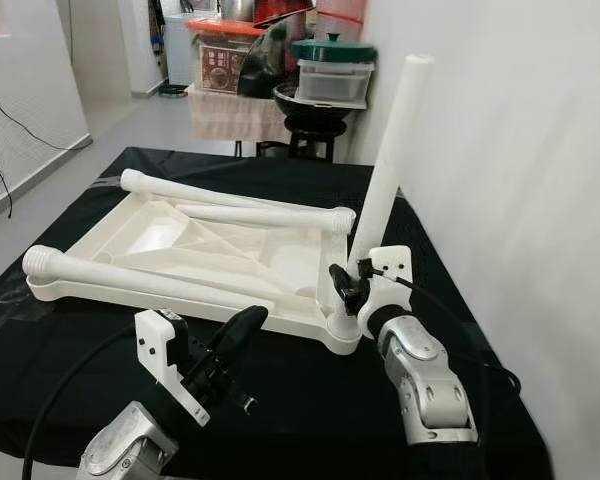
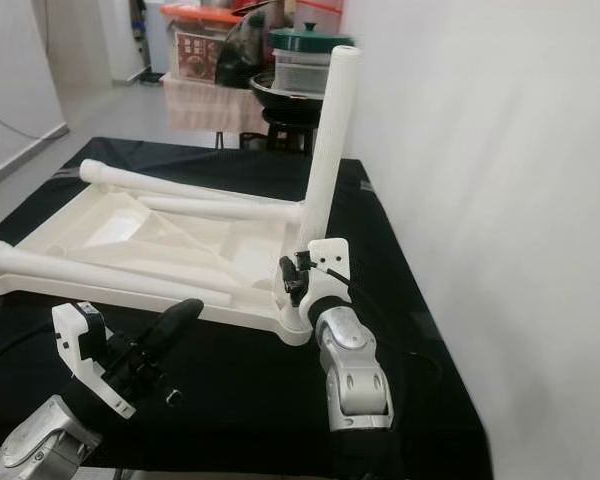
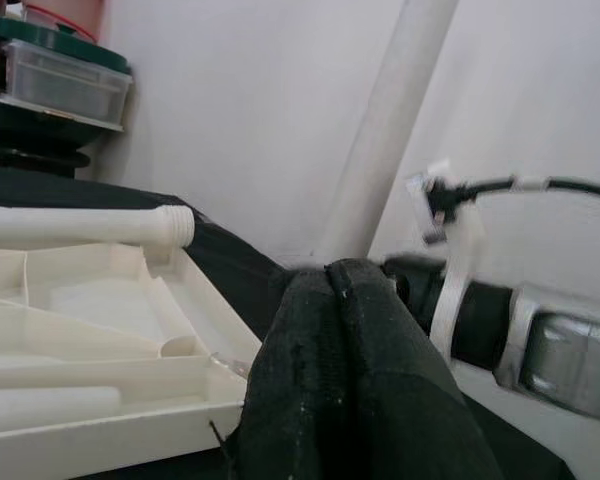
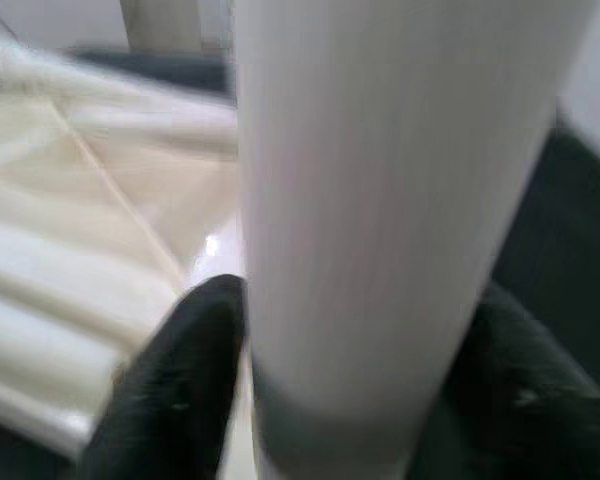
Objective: Building children table
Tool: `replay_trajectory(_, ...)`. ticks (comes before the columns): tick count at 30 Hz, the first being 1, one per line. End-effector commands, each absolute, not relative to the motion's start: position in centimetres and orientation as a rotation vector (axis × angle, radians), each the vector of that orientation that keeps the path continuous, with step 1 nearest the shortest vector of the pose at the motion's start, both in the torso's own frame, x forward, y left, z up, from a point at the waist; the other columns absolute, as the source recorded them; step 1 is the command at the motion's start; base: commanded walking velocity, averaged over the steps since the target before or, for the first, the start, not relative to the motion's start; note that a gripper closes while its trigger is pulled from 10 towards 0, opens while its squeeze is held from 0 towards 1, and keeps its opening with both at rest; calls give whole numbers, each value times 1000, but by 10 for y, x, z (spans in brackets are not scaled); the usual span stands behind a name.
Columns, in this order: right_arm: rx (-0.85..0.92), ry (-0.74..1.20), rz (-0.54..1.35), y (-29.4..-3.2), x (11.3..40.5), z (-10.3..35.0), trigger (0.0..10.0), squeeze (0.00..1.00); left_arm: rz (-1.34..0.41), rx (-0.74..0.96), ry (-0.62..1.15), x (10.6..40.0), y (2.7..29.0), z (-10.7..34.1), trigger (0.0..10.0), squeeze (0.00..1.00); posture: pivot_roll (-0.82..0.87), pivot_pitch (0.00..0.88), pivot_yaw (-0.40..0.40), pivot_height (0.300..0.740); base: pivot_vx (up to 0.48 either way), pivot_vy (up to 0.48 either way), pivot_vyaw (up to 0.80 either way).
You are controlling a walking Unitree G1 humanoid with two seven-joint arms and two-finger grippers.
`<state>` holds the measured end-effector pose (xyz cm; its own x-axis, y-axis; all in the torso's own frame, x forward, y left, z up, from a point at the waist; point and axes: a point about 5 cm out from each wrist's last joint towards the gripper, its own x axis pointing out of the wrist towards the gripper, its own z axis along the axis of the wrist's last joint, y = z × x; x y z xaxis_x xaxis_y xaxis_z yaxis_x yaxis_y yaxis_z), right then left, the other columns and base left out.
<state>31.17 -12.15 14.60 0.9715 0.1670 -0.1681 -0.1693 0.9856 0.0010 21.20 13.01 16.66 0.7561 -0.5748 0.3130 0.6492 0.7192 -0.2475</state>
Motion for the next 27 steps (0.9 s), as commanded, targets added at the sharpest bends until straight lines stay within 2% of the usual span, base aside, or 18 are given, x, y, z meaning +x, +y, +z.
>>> replay_trajectory(1,-25,182,162,-123,311,146,10000,1000,-682,-355,-216,213,129,165,10000,0,6,0,-117,740,0,0,0)
replay_trajectory(7,-34,168,176,-136,313,149,10000,1000,-683,-355,-205,212,129,165,10000,0,-2,0,-107,740,0,0,0)
replay_trajectory(13,-58,173,126,-163,302,149,10000,1000,-658,-410,-158,213,135,166,10000,0,-44,0,-87,740,0,0,0)
replay_trajectory(15,-58,173,126,-163,302,149,10000,1000,-658,-410,-158,213,135,166,10000,0,-44,0,-87,740,0,0,0)
replay_trajectory(17,-80,197,37,-183,295,147,10000,1000,-606,-447,-145,219,143,170,10000,0,-64,0,-74,740,0,0,0)
replay_trajectory(19,-84,205,2,-189,294,147,10000,1000,-585,-455,-145,222,146,172,10000,0,-65,0,-72,740,0,0,0)
replay_trajectory(22,-51,190,-130,-210,299,151,10000,1000,-567,-378,-138,226,149,174,10000,0,-64,0,-62,740,0,0,0)
replay_trajectory(27,-44,182,-170,-218,301,153,10000,1000,-566,-351,-138,226,149,174,10000,0,-62,0,-62,740,0,0,0)
